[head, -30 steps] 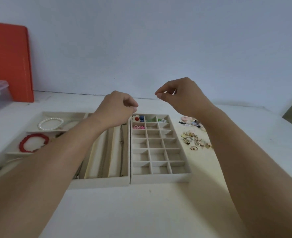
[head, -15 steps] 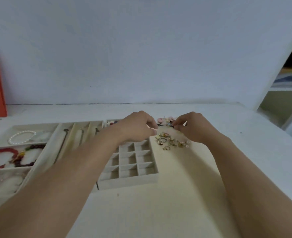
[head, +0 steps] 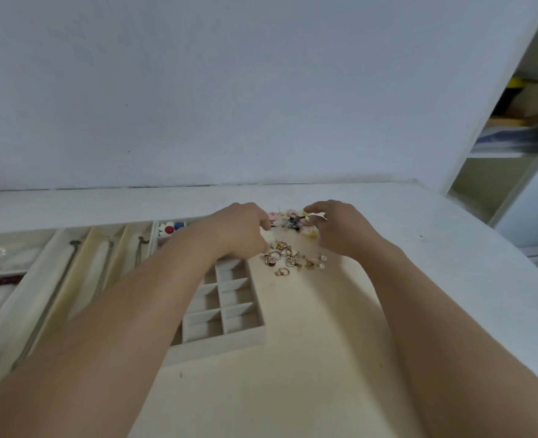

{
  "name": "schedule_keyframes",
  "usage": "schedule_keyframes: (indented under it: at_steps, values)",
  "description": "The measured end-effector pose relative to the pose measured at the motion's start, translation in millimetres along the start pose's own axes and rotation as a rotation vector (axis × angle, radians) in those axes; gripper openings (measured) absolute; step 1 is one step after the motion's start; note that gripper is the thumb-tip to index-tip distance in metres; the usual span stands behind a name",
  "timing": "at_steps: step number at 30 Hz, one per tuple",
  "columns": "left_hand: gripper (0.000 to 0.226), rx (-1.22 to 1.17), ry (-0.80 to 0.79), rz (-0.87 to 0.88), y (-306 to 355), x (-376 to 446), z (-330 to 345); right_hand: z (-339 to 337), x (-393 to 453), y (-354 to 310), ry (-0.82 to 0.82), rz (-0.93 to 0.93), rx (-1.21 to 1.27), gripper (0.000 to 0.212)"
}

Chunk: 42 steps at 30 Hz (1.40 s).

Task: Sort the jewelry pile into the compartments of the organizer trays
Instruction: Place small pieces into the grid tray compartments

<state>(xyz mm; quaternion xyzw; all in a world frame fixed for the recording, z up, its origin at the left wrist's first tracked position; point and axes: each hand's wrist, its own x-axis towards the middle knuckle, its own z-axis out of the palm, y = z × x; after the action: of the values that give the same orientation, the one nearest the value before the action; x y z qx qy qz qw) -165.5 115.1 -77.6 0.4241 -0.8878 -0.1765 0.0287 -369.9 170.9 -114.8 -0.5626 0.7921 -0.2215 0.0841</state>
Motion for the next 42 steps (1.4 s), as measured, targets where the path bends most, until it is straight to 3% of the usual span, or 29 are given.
schedule_keyframes:
  at_steps: [5,11,18,23,28,31,37,42]
  values:
    - [0.041,-0.126,0.108,0.004,-10.2,-0.8,-15.8,4.8,7.9,-26.3,0.000,-0.049,-0.089,0.035]
    - [0.043,-0.109,0.107,-0.097,-37.4,0.1,-24.1,-0.1,43.3,-56.1,-0.250,0.044,-0.210,0.054]
    - [0.046,-0.145,0.112,-0.104,-40.9,1.0,-26.6,5.0,59.4,-68.9,-0.282,0.004,-0.267,0.033]
    - [0.045,-0.166,0.111,-0.103,-40.1,1.5,-25.1,5.3,51.6,-66.8,-0.296,-0.033,-0.112,0.024]
    - [0.043,-0.234,0.156,-0.078,-35.4,0.1,-21.6,-5.8,29.6,-67.2,-0.114,-0.088,0.167,0.023]
    - [0.040,-0.278,0.205,-0.040,-31.3,-1.8,-19.0,-10.6,10.7,-66.5,-0.066,-0.127,0.312,0.009]
    - [0.016,-0.401,0.221,0.037,-23.2,-2.6,-12.5,-11.4,-18.5,-62.2,-0.066,-0.099,0.625,0.009]
    - [0.010,-0.440,0.248,0.092,-15.2,-4.7,-11.9,-14.4,-25.2,-54.8,-0.112,-0.104,0.736,0.011]
